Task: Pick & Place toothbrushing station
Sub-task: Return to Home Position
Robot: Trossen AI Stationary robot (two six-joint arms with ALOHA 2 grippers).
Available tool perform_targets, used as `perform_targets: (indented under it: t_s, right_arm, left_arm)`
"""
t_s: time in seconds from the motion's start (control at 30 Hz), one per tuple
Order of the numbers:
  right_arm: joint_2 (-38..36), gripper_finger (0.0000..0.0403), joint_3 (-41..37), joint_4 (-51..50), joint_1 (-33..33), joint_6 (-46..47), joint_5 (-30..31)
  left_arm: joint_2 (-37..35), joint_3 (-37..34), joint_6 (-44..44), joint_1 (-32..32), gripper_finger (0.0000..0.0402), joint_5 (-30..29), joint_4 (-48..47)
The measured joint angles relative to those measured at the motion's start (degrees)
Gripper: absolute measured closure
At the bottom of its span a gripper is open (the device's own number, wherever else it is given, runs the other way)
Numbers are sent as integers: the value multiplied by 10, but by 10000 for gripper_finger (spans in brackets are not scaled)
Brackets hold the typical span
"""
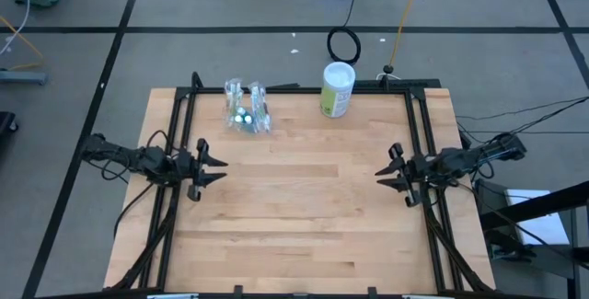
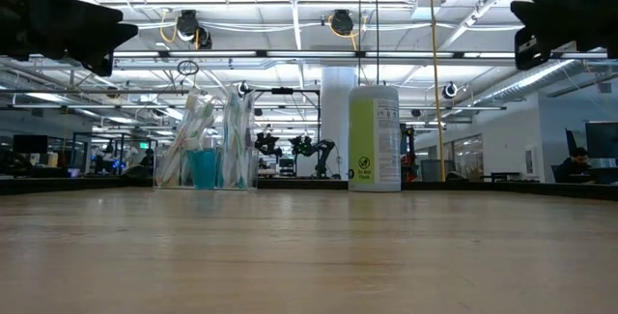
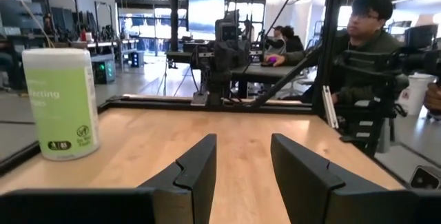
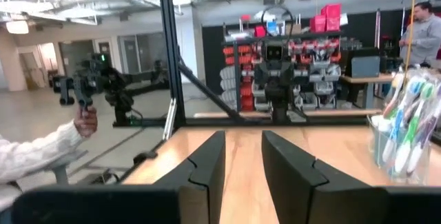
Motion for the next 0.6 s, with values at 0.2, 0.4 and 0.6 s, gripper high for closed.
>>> perform_targets:
  t_s: [0.2,0.4,0.6]
  right_arm:
    - [25,316,0,-11,0,18,0]
    - [51,316,0,-11,0,14,1]
    - [63,316,-1,-7,0,0,0]
  left_arm:
    - [0,0,4,0,256,0,-14]
    - [0,1,4,0,256,0,-23]
    - [0,1,3,0,256,0,-21]
